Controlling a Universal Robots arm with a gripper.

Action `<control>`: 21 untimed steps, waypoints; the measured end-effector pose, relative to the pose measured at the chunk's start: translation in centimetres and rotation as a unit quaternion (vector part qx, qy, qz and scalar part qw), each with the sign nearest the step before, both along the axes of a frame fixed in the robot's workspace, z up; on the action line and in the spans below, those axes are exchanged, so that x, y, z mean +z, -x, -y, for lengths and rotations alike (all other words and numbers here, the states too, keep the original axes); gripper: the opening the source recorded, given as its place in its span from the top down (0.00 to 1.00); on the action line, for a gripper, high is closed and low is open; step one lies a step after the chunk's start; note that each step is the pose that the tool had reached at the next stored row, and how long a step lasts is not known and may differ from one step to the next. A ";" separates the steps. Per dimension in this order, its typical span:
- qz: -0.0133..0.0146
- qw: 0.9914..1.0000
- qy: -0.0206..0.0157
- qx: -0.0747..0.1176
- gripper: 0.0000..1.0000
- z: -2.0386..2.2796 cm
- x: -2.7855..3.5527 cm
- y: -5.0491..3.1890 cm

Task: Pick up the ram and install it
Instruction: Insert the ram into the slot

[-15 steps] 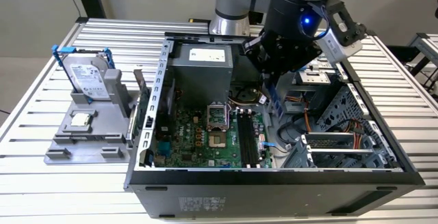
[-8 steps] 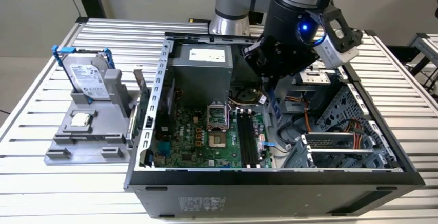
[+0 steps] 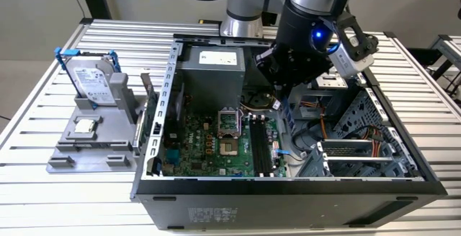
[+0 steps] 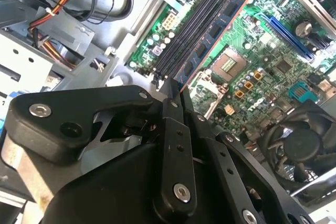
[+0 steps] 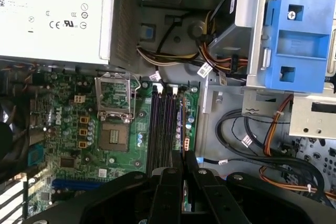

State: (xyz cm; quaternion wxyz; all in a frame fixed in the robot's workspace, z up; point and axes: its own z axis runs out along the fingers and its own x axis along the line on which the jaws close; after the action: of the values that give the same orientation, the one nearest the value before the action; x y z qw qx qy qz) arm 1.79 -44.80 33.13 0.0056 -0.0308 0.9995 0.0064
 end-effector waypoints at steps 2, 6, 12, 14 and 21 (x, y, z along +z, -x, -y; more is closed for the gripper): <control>0.000 1.000 0.000 0.000 1.00 0.00 -0.23 0.00; 0.000 1.000 0.000 0.000 1.00 0.00 -0.76 0.00; 0.000 1.000 0.000 0.000 1.00 0.00 -1.44 0.01; 0.000 1.000 0.000 0.000 1.00 0.00 -1.68 0.01; 0.000 1.000 0.000 -0.005 1.00 0.00 -2.38 -0.01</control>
State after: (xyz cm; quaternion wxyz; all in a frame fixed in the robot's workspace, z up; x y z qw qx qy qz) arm 1.80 -44.80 30.74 0.0057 -0.0257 0.9996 0.0061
